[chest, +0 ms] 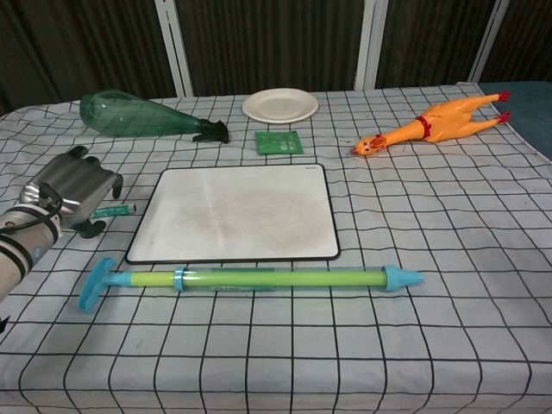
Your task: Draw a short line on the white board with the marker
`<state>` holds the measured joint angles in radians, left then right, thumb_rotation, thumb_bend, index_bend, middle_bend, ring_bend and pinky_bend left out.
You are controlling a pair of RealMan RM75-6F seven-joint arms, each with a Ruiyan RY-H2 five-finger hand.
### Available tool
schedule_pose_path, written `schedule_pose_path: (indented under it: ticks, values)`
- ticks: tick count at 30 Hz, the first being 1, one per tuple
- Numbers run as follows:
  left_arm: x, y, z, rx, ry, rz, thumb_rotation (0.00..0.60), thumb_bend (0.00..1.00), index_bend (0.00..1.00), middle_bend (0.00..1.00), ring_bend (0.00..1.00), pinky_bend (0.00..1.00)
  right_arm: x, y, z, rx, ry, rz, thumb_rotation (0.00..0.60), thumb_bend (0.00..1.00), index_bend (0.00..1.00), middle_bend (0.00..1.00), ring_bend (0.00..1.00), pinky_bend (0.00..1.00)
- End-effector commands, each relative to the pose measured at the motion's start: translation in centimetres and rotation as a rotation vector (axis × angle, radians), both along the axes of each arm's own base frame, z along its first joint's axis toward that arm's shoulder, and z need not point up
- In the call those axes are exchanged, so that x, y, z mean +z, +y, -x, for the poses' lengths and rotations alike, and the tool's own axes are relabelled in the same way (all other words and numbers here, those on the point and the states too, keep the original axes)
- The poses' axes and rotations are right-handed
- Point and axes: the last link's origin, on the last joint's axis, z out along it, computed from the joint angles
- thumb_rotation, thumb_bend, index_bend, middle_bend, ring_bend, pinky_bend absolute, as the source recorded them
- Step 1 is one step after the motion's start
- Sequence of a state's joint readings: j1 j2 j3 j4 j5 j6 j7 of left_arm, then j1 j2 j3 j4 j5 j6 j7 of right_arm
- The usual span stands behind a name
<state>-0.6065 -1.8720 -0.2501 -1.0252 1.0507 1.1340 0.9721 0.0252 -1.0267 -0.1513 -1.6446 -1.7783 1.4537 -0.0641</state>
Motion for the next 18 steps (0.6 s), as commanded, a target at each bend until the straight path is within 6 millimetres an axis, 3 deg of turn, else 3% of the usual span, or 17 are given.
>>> schedule_pose_path:
  ticks: [1,13,18]
  values:
    - [0.0,0.1,-0.1,-0.007,-0.001,-0.002,0.6,0.34,0.39,0.38,0.18,0.09,0.0,0.0,0.0,0.0,0.001,-0.001,0.6,0.33,0.0,0.0,0.0,0.07]
    - [-0.6,1.0,0.7,-0.002,0.03,-0.005,0.6,0.34,0.49,0.45,0.22,0.09,0.1,-0.1,0.1,-0.004,0.002,0.003,0.6,0.33,0.0,0.0,0.0,0.07]
    - [-0.8,1.1,0.9,-0.005,0.03,-0.008,0.6,0.34,0.48,0.45,0.22,0.08,0.0,-0.1,0.1,-0.003,0.004,0.001,0.6,0.33,0.0,0.0,0.0,0.07]
